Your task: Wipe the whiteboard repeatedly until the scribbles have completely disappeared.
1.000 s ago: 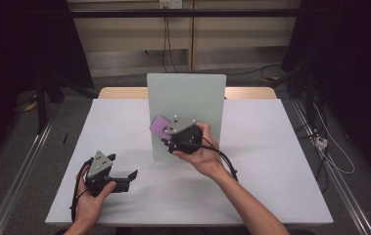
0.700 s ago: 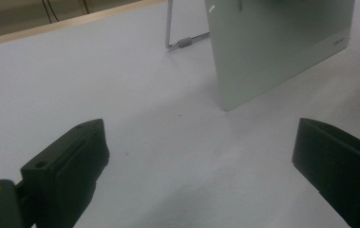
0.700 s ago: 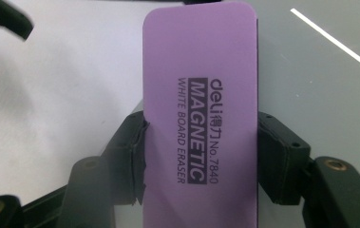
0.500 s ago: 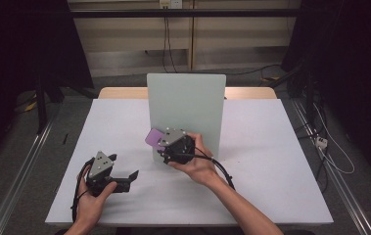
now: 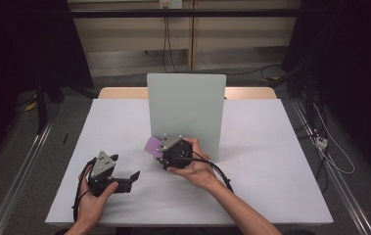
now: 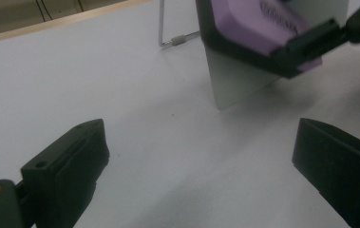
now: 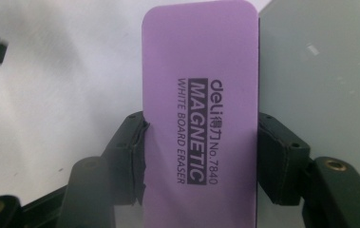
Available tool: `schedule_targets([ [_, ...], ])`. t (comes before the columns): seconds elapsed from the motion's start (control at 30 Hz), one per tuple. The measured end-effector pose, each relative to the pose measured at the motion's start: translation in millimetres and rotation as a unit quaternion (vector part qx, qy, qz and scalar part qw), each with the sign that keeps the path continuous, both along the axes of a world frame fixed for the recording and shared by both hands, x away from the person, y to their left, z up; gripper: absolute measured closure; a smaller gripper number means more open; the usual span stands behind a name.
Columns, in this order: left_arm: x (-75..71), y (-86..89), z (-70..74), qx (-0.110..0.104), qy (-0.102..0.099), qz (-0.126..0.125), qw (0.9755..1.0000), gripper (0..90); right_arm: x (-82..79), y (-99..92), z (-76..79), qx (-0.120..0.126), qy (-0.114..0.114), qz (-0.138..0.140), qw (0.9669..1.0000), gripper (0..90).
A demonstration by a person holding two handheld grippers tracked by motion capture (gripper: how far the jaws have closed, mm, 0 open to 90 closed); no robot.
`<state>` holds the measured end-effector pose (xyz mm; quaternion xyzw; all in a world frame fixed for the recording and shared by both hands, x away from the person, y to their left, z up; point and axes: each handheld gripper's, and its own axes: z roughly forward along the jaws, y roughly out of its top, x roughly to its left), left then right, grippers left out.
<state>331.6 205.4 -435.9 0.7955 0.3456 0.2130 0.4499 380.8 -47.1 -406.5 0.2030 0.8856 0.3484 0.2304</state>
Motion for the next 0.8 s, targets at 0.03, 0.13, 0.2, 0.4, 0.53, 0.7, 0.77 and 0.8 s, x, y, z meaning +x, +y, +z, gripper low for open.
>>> schedule_targets([
  [0.03, 0.0, -0.1, -0.2, 0.000, 0.000, 0.000, 1.0000, 4.5, 1.1, -3.2, 4.2, 0.009, -0.002, -0.006, 0.9999, 41.9],
  [0.13, -0.2, -0.6, 0.2, 0.001, -0.001, -0.001, 1.0000, 4.5, 2.9, -12.7, 15.6, 0.025, -0.017, -0.020, 0.9993, 41.9],
  [0.2, -0.3, -0.7, 0.3, 0.001, 0.000, 0.000, 1.0000, 4.5, 4.1, -18.9, 23.5, 0.036, -0.023, -0.030, 0.9986, 41.9],
  [0.4, 0.3, -1.0, -0.5, 0.000, 0.001, 0.001, 1.0000, 4.5, 10.2, -39.0, 53.9, 0.057, -0.055, -0.059, 0.9950, 41.8],
  [0.53, 0.2, -2.2, -0.8, 0.000, 0.003, -0.002, 1.0000, 4.5, 13.4, -52.7, 71.0, 0.067, -0.074, -0.077, 0.9920, 41.8],
  [0.7, 0.3, -0.8, -0.3, 0.001, 0.001, -0.001, 1.0000, 4.5, 13.3, -58.2, 73.3, 0.075, -0.079, -0.083, 0.9906, 41.8],
  [0.77, 0.4, -0.5, -0.4, 0.001, 0.003, -0.001, 1.0000, 4.5, 11.8, -55.7, 67.8, 0.065, -0.077, -0.077, 0.9919, 41.8],
  [0.8, 0.3, -1.3, -1.0, -0.003, 0.002, 0.002, 1.0000, 4.5, 10.4, -53.6, 63.7, 0.059, -0.075, -0.074, 0.9927, 41.8],
])
